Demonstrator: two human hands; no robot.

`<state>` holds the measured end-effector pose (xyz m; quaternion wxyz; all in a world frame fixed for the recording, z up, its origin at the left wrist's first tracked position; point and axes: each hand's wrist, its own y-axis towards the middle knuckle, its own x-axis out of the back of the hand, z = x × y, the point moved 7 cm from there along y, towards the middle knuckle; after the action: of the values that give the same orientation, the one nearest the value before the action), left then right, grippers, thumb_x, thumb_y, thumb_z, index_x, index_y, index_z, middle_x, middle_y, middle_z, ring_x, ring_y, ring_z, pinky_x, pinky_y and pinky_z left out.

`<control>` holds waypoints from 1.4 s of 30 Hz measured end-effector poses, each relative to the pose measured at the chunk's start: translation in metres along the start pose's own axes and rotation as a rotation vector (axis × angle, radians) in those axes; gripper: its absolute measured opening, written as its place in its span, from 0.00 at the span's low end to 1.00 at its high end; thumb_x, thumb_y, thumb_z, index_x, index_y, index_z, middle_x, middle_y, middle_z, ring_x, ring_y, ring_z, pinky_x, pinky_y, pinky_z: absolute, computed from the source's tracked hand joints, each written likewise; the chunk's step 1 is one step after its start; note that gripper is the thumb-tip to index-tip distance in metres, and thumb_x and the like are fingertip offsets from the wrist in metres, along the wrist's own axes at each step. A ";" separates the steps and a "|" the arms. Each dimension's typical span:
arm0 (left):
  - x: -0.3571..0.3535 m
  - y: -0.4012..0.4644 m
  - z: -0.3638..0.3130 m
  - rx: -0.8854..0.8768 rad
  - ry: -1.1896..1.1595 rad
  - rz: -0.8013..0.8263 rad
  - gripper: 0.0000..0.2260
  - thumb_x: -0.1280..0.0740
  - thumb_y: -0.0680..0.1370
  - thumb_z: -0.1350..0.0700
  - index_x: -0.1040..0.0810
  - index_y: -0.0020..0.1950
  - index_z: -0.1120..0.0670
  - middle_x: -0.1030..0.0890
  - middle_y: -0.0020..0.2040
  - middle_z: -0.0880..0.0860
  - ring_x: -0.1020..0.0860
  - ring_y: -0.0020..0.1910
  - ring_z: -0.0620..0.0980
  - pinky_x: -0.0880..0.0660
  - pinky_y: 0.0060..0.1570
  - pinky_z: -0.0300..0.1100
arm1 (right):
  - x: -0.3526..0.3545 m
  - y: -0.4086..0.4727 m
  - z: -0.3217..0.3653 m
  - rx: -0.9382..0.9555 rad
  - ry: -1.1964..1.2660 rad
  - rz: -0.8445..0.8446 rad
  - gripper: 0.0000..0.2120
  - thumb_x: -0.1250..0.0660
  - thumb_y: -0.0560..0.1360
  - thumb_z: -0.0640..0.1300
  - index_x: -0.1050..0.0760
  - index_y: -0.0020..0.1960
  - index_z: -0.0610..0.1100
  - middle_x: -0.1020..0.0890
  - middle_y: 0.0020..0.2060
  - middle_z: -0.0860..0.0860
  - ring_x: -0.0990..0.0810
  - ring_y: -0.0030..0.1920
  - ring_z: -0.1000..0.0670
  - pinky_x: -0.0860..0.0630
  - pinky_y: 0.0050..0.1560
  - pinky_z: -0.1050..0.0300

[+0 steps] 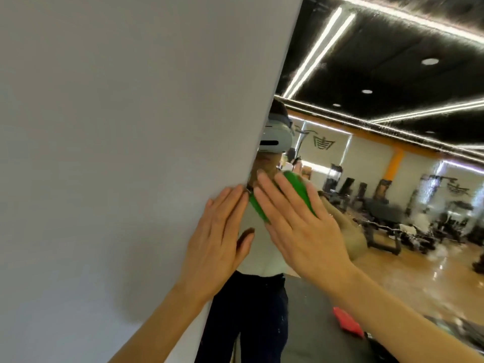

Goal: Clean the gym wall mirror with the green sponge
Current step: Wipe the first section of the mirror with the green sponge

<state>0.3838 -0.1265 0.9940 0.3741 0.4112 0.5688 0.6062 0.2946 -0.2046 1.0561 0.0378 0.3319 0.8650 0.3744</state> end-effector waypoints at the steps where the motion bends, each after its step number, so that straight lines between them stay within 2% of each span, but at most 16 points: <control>1: 0.000 0.000 -0.001 -0.012 0.000 -0.002 0.28 0.38 0.83 0.52 0.44 0.79 0.60 0.40 0.77 0.59 0.51 0.82 0.48 0.52 0.81 0.48 | 0.004 0.020 -0.011 -0.061 0.014 -0.033 0.25 0.44 0.84 0.44 0.40 0.80 0.40 0.44 0.80 0.45 0.51 0.81 0.46 0.60 0.80 0.46; 4: -0.001 0.001 -0.005 -0.040 -0.008 -0.002 0.27 0.39 0.82 0.55 0.43 0.79 0.60 0.39 0.77 0.59 0.51 0.82 0.47 0.52 0.81 0.48 | 0.010 0.059 -0.032 -0.188 0.064 -0.091 0.25 0.45 0.85 0.45 0.42 0.80 0.40 0.41 0.79 0.43 0.46 0.80 0.44 0.59 0.79 0.45; 7: -0.001 0.002 -0.004 -0.047 -0.008 0.018 0.27 0.39 0.82 0.53 0.43 0.79 0.60 0.39 0.77 0.58 0.51 0.82 0.47 0.53 0.81 0.47 | 0.012 0.037 -0.051 -0.214 0.053 -0.073 0.25 0.48 0.86 0.46 0.45 0.81 0.40 0.42 0.80 0.43 0.48 0.80 0.45 0.61 0.80 0.47; 10: -0.002 0.003 -0.003 -0.065 0.003 0.031 0.28 0.38 0.82 0.53 0.43 0.79 0.60 0.39 0.78 0.58 0.51 0.82 0.47 0.53 0.81 0.47 | 0.020 -0.014 -0.089 -0.490 0.091 -0.113 0.26 0.52 0.86 0.48 0.48 0.81 0.40 0.44 0.80 0.42 0.55 0.80 0.49 0.64 0.79 0.49; 13: -0.002 0.003 -0.005 -0.058 0.001 0.021 0.27 0.39 0.82 0.54 0.42 0.78 0.60 0.39 0.77 0.58 0.52 0.82 0.46 0.52 0.81 0.46 | 0.024 -0.022 -0.090 -0.677 0.126 -0.185 0.26 0.53 0.86 0.48 0.47 0.81 0.38 0.43 0.80 0.41 0.54 0.81 0.47 0.65 0.79 0.47; 15: -0.001 0.003 -0.004 -0.051 -0.008 0.016 0.26 0.39 0.82 0.54 0.41 0.78 0.60 0.38 0.77 0.58 0.51 0.82 0.46 0.52 0.81 0.46 | 0.017 0.003 -0.059 -0.608 0.104 -0.154 0.27 0.52 0.85 0.48 0.49 0.81 0.39 0.45 0.80 0.41 0.54 0.80 0.46 0.65 0.79 0.47; 18: 0.000 0.002 -0.003 -0.046 -0.030 0.012 0.23 0.44 0.86 0.52 0.41 0.78 0.60 0.38 0.77 0.58 0.51 0.82 0.45 0.52 0.81 0.47 | 0.002 0.028 -0.010 -0.326 0.044 -0.091 0.29 0.48 0.84 0.47 0.55 0.81 0.40 0.49 0.80 0.46 0.56 0.80 0.48 0.63 0.79 0.45; 20: 0.000 0.002 -0.004 -0.048 -0.031 0.016 0.22 0.46 0.86 0.52 0.41 0.78 0.60 0.38 0.77 0.58 0.50 0.82 0.45 0.52 0.81 0.47 | -0.001 0.017 -0.012 -0.271 0.046 -0.062 0.31 0.43 0.84 0.45 0.55 0.81 0.41 0.49 0.80 0.46 0.58 0.80 0.48 0.64 0.79 0.46; 22: -0.001 0.001 -0.004 -0.052 -0.021 0.024 0.22 0.45 0.86 0.52 0.41 0.78 0.59 0.38 0.77 0.58 0.50 0.82 0.46 0.51 0.81 0.48 | 0.003 -0.012 -0.037 -0.400 0.084 -0.064 0.30 0.45 0.84 0.46 0.54 0.81 0.42 0.48 0.80 0.46 0.61 0.80 0.50 0.67 0.79 0.48; 24: -0.001 0.001 -0.004 -0.051 -0.016 0.024 0.22 0.46 0.86 0.52 0.41 0.78 0.59 0.38 0.77 0.58 0.50 0.82 0.46 0.51 0.81 0.48 | 0.008 -0.045 -0.062 -0.625 0.114 -0.105 0.28 0.50 0.85 0.49 0.53 0.81 0.41 0.46 0.80 0.45 0.61 0.80 0.52 0.66 0.79 0.46; 27: -0.001 0.000 -0.003 -0.046 -0.010 0.013 0.21 0.48 0.87 0.51 0.40 0.78 0.60 0.38 0.77 0.58 0.50 0.82 0.46 0.50 0.81 0.48 | 0.008 -0.046 -0.053 -0.810 0.109 -0.129 0.30 0.46 0.84 0.47 0.52 0.81 0.40 0.47 0.80 0.43 0.58 0.80 0.49 0.65 0.79 0.45; 31: -0.001 0.000 -0.002 -0.049 -0.050 0.009 0.22 0.48 0.87 0.51 0.42 0.78 0.59 0.38 0.77 0.58 0.49 0.82 0.46 0.51 0.81 0.47 | -0.003 0.005 0.020 -0.464 0.109 -0.074 0.29 0.47 0.84 0.46 0.54 0.81 0.42 0.50 0.80 0.46 0.56 0.80 0.47 0.63 0.80 0.45; 34: -0.001 0.000 -0.002 -0.054 -0.046 0.015 0.22 0.47 0.86 0.51 0.42 0.78 0.59 0.39 0.77 0.58 0.50 0.82 0.45 0.51 0.81 0.48 | -0.004 -0.016 0.012 -0.365 0.086 -0.050 0.30 0.45 0.84 0.46 0.52 0.81 0.43 0.50 0.80 0.48 0.55 0.81 0.48 0.61 0.80 0.46; 36: -0.001 0.000 -0.002 -0.055 -0.034 0.024 0.22 0.46 0.86 0.52 0.41 0.78 0.59 0.38 0.77 0.58 0.50 0.82 0.46 0.52 0.81 0.47 | -0.002 -0.058 -0.021 -0.486 0.096 -0.033 0.32 0.43 0.83 0.46 0.54 0.82 0.44 0.51 0.81 0.48 0.58 0.81 0.49 0.63 0.80 0.46; 40: -0.002 -0.001 -0.003 -0.046 -0.025 0.024 0.22 0.46 0.85 0.53 0.40 0.78 0.60 0.38 0.77 0.58 0.50 0.82 0.46 0.52 0.81 0.47 | 0.010 -0.120 -0.073 -0.937 0.163 -0.110 0.28 0.51 0.85 0.48 0.52 0.81 0.39 0.49 0.81 0.45 0.59 0.81 0.49 0.65 0.79 0.45; 42: -0.002 -0.001 -0.004 -0.046 -0.022 0.029 0.22 0.47 0.86 0.52 0.41 0.78 0.60 0.39 0.77 0.58 0.50 0.82 0.46 0.52 0.81 0.47 | 0.007 -0.097 -0.059 -0.963 0.129 -0.091 0.31 0.48 0.84 0.48 0.56 0.81 0.41 0.51 0.81 0.46 0.61 0.80 0.49 0.66 0.79 0.47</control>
<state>0.3813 -0.1301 0.9927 0.3809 0.4173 0.5444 0.6200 0.2175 -0.2858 1.0343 0.1500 0.2146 0.6076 0.7499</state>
